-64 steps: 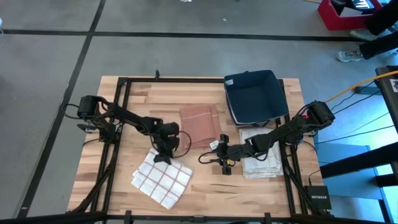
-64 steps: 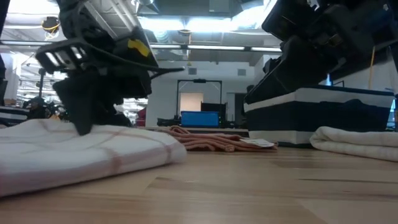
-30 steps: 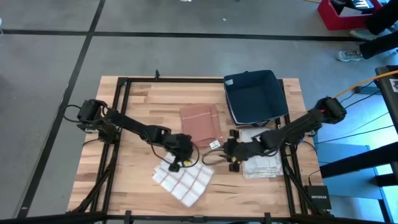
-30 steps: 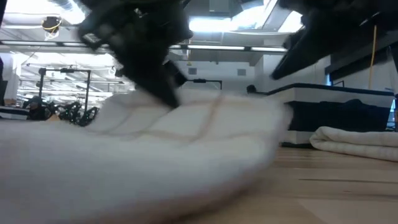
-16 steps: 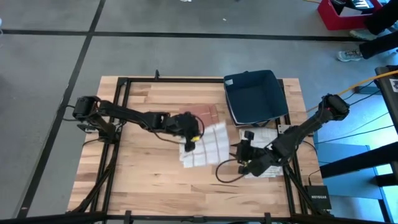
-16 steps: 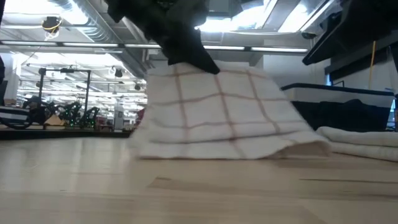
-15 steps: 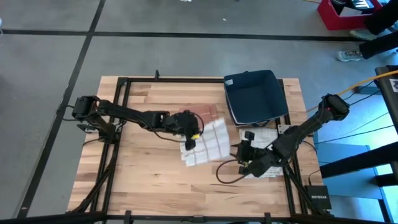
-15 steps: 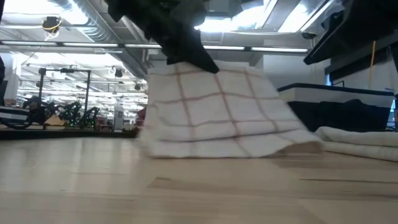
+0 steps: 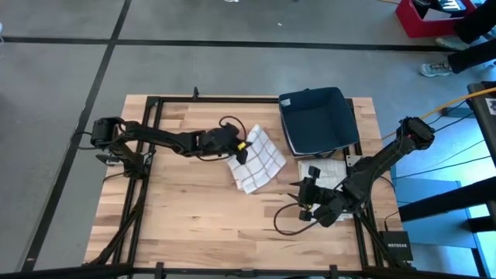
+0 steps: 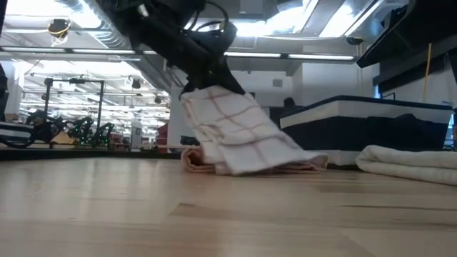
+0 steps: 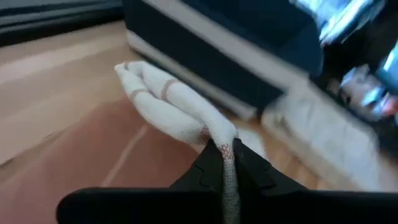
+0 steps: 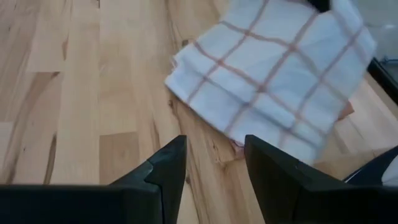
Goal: Fold towel
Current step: Stack the left white towel on top of the brown towel
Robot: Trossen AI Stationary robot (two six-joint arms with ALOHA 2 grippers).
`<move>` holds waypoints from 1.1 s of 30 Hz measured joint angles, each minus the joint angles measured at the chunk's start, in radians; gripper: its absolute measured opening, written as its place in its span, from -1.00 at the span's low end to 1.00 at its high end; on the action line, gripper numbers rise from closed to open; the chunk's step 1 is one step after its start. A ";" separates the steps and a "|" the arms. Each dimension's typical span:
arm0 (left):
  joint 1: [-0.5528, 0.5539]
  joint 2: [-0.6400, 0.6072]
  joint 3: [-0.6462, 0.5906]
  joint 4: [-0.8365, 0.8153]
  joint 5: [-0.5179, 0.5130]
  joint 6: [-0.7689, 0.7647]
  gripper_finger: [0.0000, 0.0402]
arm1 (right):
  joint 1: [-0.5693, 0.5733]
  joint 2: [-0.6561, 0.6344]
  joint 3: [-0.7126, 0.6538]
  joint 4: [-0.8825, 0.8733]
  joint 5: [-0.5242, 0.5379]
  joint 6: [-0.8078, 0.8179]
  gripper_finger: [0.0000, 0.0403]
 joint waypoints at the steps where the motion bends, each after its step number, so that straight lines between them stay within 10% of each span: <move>1: 0.005 0.000 -0.019 0.052 -0.001 -0.018 -0.96 | 0.000 0.000 0.000 0.000 -0.005 0.002 -0.18; 20: -0.067 0.000 -0.327 0.434 -0.344 -0.307 -0.95 | 0.000 0.000 0.000 0.000 -0.027 0.018 -0.18; 33: -0.031 0.000 -0.347 0.368 -0.216 -0.243 -0.62 | -0.002 0.000 0.000 0.005 -0.026 0.019 -0.18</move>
